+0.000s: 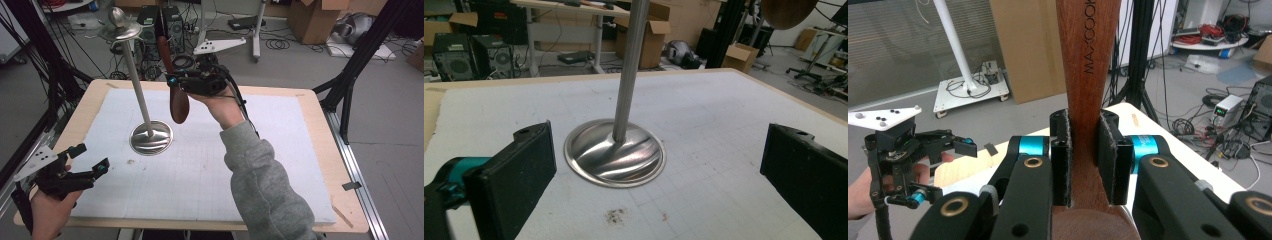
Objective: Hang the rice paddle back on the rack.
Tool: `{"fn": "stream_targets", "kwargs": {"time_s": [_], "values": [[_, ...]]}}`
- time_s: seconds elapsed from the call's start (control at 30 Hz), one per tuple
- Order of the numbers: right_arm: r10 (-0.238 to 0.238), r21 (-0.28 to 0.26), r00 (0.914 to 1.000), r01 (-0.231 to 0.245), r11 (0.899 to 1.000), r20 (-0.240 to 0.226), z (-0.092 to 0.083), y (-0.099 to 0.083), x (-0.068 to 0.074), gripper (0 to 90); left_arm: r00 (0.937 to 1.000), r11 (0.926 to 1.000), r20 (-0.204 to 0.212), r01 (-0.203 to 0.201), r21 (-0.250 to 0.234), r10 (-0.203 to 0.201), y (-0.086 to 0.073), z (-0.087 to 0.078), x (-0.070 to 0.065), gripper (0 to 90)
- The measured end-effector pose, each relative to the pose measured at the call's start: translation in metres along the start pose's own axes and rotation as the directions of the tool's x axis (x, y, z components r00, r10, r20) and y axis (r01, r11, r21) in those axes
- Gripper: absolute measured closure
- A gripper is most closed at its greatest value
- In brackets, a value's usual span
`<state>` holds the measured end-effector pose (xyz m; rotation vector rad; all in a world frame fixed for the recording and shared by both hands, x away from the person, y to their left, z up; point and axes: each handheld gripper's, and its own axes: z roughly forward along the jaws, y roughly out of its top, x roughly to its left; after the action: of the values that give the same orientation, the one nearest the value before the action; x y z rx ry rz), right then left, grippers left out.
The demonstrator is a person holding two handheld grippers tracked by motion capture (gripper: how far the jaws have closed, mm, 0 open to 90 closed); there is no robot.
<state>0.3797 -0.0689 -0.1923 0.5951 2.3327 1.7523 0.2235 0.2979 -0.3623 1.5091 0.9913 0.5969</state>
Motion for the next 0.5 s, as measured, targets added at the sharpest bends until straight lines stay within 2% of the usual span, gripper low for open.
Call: {"fn": "stream_targets", "kwargs": {"time_s": [0.17, 0.5], "values": [[-0.015, -0.005, 0.9995, 0.015, 1.000, 0.027, 0.005, 0.006, 0.007, 77.8, 1.0000, 1.0000, -0.004, 0.002, -0.002, -0.002, 0.000, -0.002, 0.001, 1.8], [0.001, -0.018, 0.9989, -0.001, 1.000, 0.047, 0.015, 0.008, 0.011, 77.8, 1.0000, 0.9999, -0.008, 0.003, -0.013, -0.003, 0.001, -0.005, 0.002, 1.8]]}}
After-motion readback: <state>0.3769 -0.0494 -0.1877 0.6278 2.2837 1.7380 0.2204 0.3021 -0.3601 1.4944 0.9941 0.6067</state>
